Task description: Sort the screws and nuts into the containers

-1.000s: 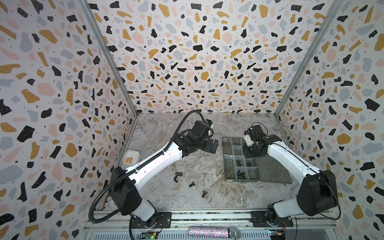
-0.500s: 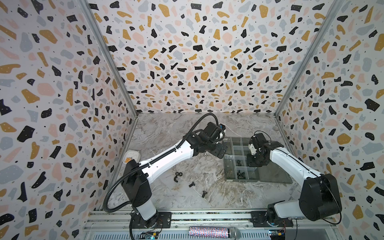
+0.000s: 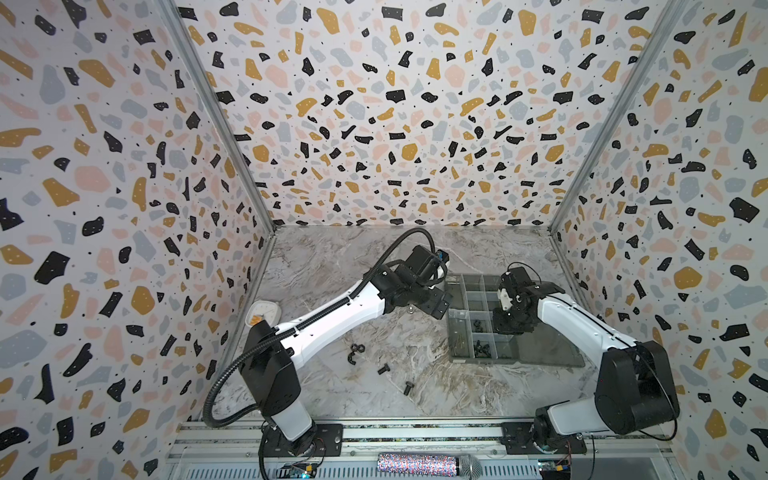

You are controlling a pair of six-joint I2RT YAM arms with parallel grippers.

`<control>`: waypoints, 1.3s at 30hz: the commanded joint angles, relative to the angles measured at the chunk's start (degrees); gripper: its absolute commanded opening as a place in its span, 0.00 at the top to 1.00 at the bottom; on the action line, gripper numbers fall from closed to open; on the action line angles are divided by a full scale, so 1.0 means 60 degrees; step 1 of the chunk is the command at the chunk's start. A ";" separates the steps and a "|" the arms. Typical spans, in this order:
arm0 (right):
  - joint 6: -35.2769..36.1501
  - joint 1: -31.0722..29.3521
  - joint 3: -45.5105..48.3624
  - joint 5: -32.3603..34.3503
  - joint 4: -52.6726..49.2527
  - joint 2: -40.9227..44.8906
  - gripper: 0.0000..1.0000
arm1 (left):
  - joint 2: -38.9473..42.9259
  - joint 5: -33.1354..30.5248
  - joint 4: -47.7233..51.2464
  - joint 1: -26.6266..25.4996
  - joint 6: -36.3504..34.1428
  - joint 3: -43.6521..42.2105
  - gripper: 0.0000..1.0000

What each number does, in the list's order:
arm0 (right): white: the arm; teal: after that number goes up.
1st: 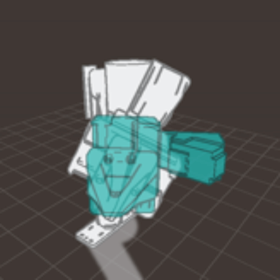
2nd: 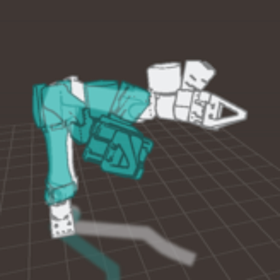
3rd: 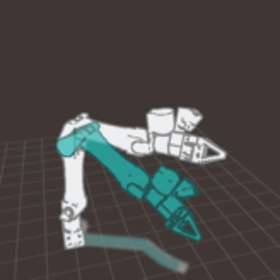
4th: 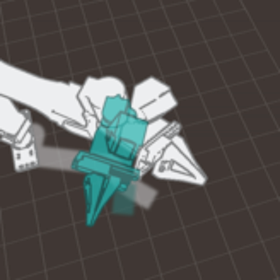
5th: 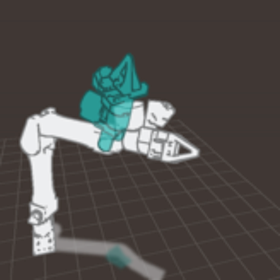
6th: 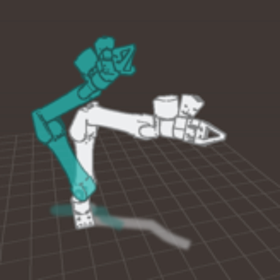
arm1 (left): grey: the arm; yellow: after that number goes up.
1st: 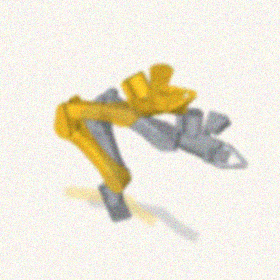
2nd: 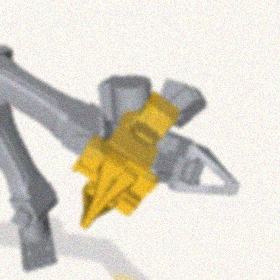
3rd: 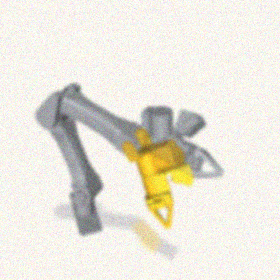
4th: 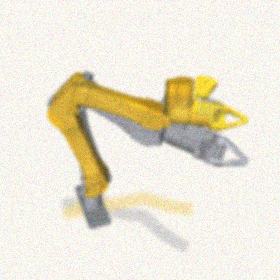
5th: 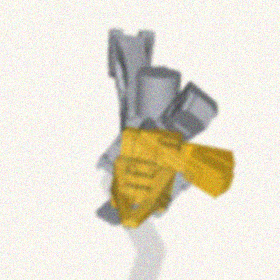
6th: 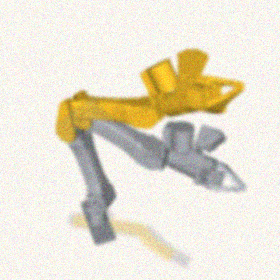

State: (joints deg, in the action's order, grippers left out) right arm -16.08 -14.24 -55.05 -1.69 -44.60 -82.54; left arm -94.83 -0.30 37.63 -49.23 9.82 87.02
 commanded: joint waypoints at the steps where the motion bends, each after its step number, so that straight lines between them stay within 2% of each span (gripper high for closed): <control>1: 0.0169 0.0047 -0.0622 0.0265 -0.0307 -0.0169 0.59 | 0.0306 0.0060 -0.0207 0.0002 0.0047 -0.0170 0.01; 5: 0.0284 0.0030 -0.1079 0.0264 -0.0664 0.0030 0.56 | 0.0382 0.0009 -0.0256 0.0002 0.0175 -0.0272 0.01; 10: 0.0144 -0.0365 -0.1652 -0.0320 -0.1417 0.0369 0.62 | 0.0711 -0.0097 -0.0074 0.0002 0.0280 -0.0663 0.01; 16: -0.0830 -0.2436 -0.1815 -0.0688 -0.1741 0.0444 0.64 | 0.2142 -0.0415 -0.0002 0.0001 0.0929 -0.2319 0.01; 22: -0.1640 -0.4392 -0.1678 -0.1094 -0.1326 -0.0114 0.63 | 0.4024 -0.0784 0.0272 -0.0002 0.2107 -0.3826 0.01; 26: -0.2021 -0.5443 -0.1323 -0.1840 -0.0702 -0.0512 0.60 | 0.5587 -0.1353 0.0433 0.0001 0.2972 -0.4492 0.01; 29: -0.2388 -0.6192 -0.1138 -0.2237 -0.0144 -0.0960 0.57 | 0.6557 -0.1592 0.0523 -0.0005 0.3354 -0.4838 0.00; 33: -0.2752 -0.7142 -0.1362 -0.2691 0.0511 -0.1793 0.51 | 0.7199 -0.1687 0.0843 0.0001 0.3588 -0.5060 0.00; 39: -0.3099 -0.8190 -0.1614 -0.2909 0.1402 -0.2935 0.51 | 0.7704 -0.1829 0.1238 0.0002 0.3785 -0.5180 0.00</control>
State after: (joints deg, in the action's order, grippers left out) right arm -32.45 -61.58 -62.85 -17.76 -38.98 -99.00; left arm -50.09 -9.82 43.62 -49.23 31.00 56.47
